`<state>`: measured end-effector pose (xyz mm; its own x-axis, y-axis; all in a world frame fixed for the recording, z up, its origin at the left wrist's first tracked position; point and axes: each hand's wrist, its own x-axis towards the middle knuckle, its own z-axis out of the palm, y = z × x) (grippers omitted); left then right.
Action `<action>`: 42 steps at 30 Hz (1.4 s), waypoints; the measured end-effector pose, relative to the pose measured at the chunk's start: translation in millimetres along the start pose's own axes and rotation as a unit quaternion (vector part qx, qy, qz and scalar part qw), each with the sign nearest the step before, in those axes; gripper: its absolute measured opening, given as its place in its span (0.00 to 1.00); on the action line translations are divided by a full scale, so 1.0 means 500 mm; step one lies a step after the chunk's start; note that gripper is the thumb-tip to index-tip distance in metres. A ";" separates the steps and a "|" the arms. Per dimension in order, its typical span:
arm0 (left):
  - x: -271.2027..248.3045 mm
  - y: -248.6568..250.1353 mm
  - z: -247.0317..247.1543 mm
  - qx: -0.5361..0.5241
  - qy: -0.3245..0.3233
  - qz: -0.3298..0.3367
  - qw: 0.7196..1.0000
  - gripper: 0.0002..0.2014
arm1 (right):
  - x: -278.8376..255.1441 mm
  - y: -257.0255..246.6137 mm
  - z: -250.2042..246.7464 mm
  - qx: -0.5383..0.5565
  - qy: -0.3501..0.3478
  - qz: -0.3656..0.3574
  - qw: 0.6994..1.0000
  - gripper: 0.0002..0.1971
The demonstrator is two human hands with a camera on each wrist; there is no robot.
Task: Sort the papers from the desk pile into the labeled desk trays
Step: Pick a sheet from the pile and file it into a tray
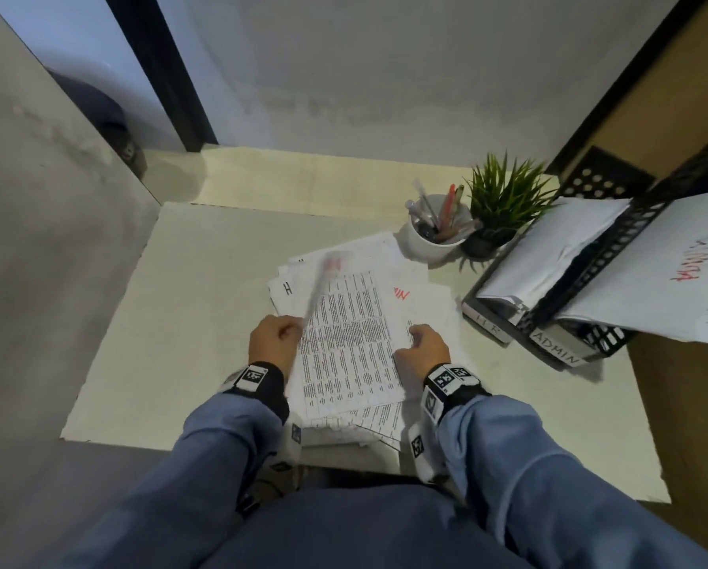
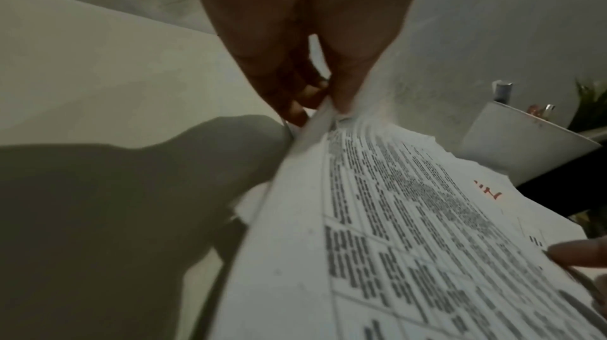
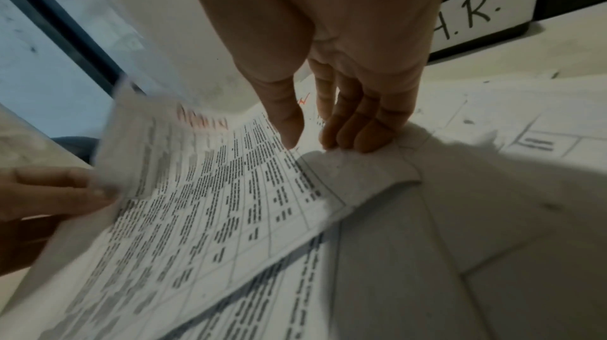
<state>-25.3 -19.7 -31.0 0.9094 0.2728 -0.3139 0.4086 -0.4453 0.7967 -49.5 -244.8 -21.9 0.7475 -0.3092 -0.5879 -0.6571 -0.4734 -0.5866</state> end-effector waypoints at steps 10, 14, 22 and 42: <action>-0.005 0.023 0.000 -0.111 -0.147 -0.052 0.981 0.22 | 0.014 -0.005 -0.024 0.133 0.127 -0.115 0.976 0.15; 0.000 0.040 0.017 -0.163 -0.139 -0.096 0.972 0.23 | 0.021 -0.003 -0.065 0.260 0.070 0.003 0.963 0.17; 0.014 0.052 0.054 0.044 -0.087 -0.122 0.988 0.19 | 0.023 0.061 -0.056 0.450 -0.055 -0.004 0.891 0.29; -0.015 0.044 0.034 -0.220 -0.145 -0.157 0.952 0.16 | 0.028 0.020 -0.083 0.294 0.119 0.039 0.948 0.11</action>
<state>-22.0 -45.9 -20.0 0.7575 0.0585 -0.6502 0.6491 0.0377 0.7597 -41.4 -288.3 -12.9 0.6489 -0.5352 -0.5408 -0.5992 0.0785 -0.7967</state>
